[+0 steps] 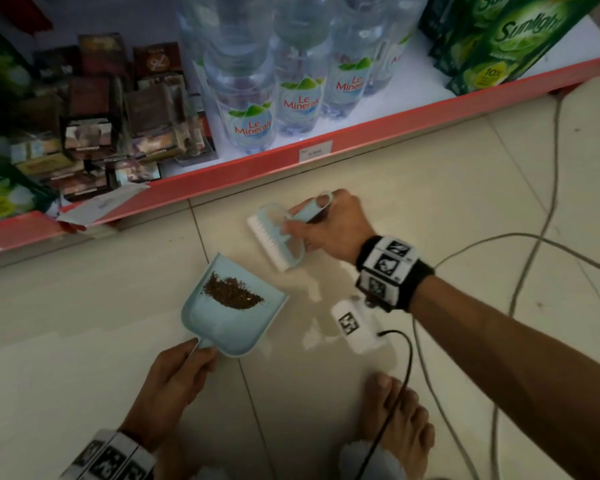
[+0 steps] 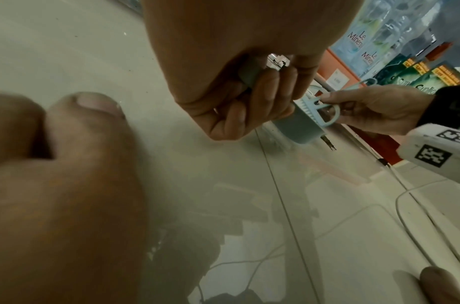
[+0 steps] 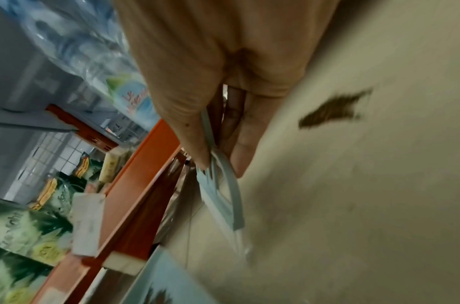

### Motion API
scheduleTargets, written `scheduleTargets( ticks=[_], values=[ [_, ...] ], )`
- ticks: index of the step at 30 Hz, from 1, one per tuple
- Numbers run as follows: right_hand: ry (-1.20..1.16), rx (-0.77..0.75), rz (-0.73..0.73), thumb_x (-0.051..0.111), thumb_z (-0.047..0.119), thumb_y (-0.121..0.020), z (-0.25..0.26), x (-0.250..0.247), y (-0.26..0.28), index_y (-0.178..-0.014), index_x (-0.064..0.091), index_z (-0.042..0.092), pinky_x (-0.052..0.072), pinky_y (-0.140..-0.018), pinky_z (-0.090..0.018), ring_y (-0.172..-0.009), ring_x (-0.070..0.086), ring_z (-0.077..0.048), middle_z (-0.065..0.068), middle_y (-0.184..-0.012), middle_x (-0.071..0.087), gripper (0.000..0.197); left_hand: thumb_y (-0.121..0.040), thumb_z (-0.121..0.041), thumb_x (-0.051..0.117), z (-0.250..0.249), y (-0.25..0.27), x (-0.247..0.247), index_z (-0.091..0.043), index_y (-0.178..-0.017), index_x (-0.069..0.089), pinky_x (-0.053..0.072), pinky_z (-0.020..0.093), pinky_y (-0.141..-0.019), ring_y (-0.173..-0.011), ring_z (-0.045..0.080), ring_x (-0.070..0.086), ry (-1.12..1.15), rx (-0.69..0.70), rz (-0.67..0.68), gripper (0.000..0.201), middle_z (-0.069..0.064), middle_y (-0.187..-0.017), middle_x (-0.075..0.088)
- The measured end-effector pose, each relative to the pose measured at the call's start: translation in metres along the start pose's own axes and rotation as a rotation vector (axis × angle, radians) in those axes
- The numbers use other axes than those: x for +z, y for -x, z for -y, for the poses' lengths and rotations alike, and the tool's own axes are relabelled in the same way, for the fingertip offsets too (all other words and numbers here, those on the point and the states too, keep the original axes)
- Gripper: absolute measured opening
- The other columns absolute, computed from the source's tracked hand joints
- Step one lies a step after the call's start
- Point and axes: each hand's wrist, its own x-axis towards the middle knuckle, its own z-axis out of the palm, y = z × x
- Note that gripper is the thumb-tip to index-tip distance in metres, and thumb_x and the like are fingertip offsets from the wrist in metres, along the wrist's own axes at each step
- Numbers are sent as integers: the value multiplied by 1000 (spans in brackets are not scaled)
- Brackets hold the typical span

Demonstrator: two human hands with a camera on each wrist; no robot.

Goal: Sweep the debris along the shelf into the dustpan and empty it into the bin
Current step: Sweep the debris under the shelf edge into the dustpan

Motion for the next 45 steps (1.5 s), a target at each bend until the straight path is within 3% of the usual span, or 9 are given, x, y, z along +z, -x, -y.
scheduleTargets(
  ticks=[9, 13, 18, 22, 27, 31, 37, 40, 45],
  values=[
    [568, -3, -212, 78, 44, -75, -17, -42, -4, -83, 76, 10, 56, -75, -34, -79, 69, -28, -12, -82, 74, 35, -95, -15, 53, 9, -5, -10, -16, -60, 51, 21, 20, -44, -51, 14, 31, 25, 25, 56, 35, 8, -63, 39],
    [327, 19, -273, 83, 29, -75, -17, -73, 2, -89, 78, 9, 61, -63, -34, -66, 73, -23, -10, -77, 75, 24, -95, -15, 54, 9, -9, -10, -19, -58, 52, 22, 22, -46, -54, 16, 30, 39, 46, 86, 37, 8, -64, 39],
    [-5, 30, -70, 85, 14, -75, 1, -11, 14, -89, 75, 0, 60, -51, -32, -62, 73, -24, -17, -82, 75, 22, -94, -18, 56, 16, -7, -15, -18, -61, 54, 25, 25, -50, -59, 16, 33, 30, 85, 91, 33, 8, -64, 41],
    [138, 10, 89, 85, 20, -75, -1, 27, 17, -92, 77, 4, 63, -61, -39, -71, 75, -22, -10, -85, 76, 24, -93, -19, 58, 23, -4, -19, -18, -60, 53, 24, 21, -45, -54, 14, 32, 21, 107, 78, 34, 5, -60, 38],
    [552, -169, -98, 77, 31, -80, -13, -28, 5, -90, 80, 14, 55, -77, -34, -78, 72, -24, -10, -85, 77, 20, -93, -20, 57, 27, -6, -21, -20, -59, 53, 24, 20, -45, -52, 12, 33, 1, 130, 77, 34, 2, -57, 37],
    [393, -87, -225, 83, 25, -76, -26, -87, 2, -90, 80, 12, 56, -64, -27, -63, 69, -18, -9, -85, 77, 20, -93, -20, 59, 21, -9, -11, -19, -56, 50, 25, 19, -43, -48, 10, 31, -24, 152, 94, 38, -6, -52, 34],
    [167, -41, 70, 88, 20, -72, -34, -80, 30, -88, 80, 9, 59, -53, -29, -60, 70, -15, -7, -80, 77, 21, -81, -38, 59, 7, -20, 2, -19, -56, 53, 26, 18, -43, -47, 10, 32, -66, 170, 148, 32, -5, -51, 35],
    [352, -122, 153, 87, 19, -73, -36, -66, 28, -90, 80, 11, 55, -61, -27, -65, 68, -11, -4, -84, 77, 20, -76, -45, 61, 1, -25, 7, -15, -58, 54, 26, 19, -43, -48, 11, 33, -76, 161, 165, 35, 0, -54, 37],
    [542, -109, -81, 82, 27, -77, -33, -87, 1, -98, 79, 12, 59, -75, -33, -80, 71, -21, -9, -94, 76, 26, -74, -49, 59, -5, -28, 13, -9, -60, 51, 26, 18, -42, -46, 9, 33, -94, 206, 192, 43, -5, -51, 37]
  ],
)
